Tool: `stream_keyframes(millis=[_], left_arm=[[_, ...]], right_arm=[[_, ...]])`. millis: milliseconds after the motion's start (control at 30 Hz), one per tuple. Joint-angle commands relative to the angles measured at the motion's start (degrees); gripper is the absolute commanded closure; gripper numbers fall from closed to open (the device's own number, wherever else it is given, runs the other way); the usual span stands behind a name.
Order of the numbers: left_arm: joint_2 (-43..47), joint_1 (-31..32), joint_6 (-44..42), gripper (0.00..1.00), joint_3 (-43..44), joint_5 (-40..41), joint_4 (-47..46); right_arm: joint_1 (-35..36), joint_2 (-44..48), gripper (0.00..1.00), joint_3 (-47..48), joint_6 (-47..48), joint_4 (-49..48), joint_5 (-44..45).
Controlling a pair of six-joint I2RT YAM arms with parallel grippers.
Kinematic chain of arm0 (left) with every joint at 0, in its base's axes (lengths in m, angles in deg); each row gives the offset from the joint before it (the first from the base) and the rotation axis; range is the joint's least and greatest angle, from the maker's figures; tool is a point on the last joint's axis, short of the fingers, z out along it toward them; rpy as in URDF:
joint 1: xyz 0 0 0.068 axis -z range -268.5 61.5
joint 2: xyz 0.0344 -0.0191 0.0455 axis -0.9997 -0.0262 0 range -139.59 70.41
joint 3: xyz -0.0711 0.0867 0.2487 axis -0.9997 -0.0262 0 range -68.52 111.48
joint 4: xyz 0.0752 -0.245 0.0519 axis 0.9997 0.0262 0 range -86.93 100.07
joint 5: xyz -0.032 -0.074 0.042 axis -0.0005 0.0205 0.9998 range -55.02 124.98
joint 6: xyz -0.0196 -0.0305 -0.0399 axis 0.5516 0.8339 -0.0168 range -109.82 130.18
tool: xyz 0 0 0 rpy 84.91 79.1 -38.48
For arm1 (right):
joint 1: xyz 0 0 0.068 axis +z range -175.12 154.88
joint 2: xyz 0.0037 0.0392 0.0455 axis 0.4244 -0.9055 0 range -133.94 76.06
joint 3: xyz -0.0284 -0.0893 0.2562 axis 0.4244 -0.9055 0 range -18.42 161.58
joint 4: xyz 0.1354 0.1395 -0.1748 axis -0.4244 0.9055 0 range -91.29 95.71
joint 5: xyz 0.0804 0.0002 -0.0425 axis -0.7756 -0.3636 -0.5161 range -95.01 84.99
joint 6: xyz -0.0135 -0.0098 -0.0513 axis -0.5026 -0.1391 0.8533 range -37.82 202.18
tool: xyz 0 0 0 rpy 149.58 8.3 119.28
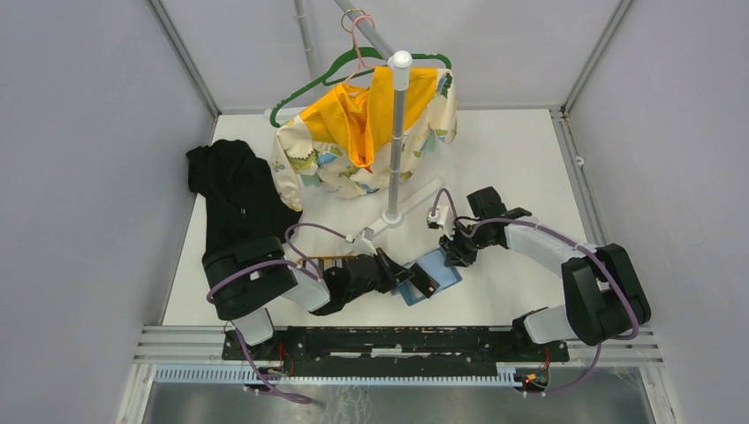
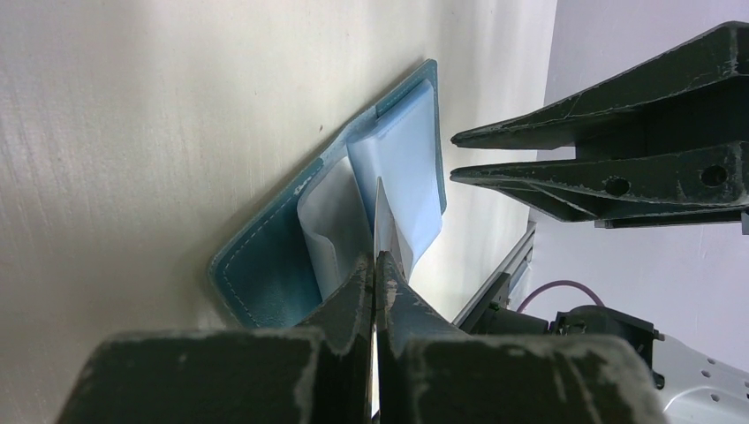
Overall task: Put the credit cards into the card holder
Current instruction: Insert the credit card into the card holder.
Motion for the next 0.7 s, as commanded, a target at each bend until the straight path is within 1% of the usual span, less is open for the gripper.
stream_keyframes(millis=[0, 167, 400, 533, 667], left_arm=[[-0.51, 0.57, -2.32, 0.98, 1.60, -0.80, 1.27], [-0.64, 0.93, -4.26, 0.98, 4.33, -1.18, 5.52], [-1.19, 0.99, -5.82, 0.98, 5.63, -1.19, 7.11], [0.73, 0.95, -8.10, 0.98, 5.44, -0.47, 8.27], [4.40, 0.91, -11.79, 0.98, 5.66, 0.70, 11.59]], right_arm=[[0.44, 2.02, 0.72, 0.53, 0.32, -1.26, 0.19], [0.41, 4.06, 0.71, 0.19, 0.96, -1.98, -0.36], [0.40, 6.87, 0.70, -0.20, 2.49, -2.59, -2.11], [0.39, 7.99, 0.70, -0.17, 3.72, -2.19, -3.04], [0.44, 10.05, 0.70, -0.25, 5.40, -2.14, -4.01]])
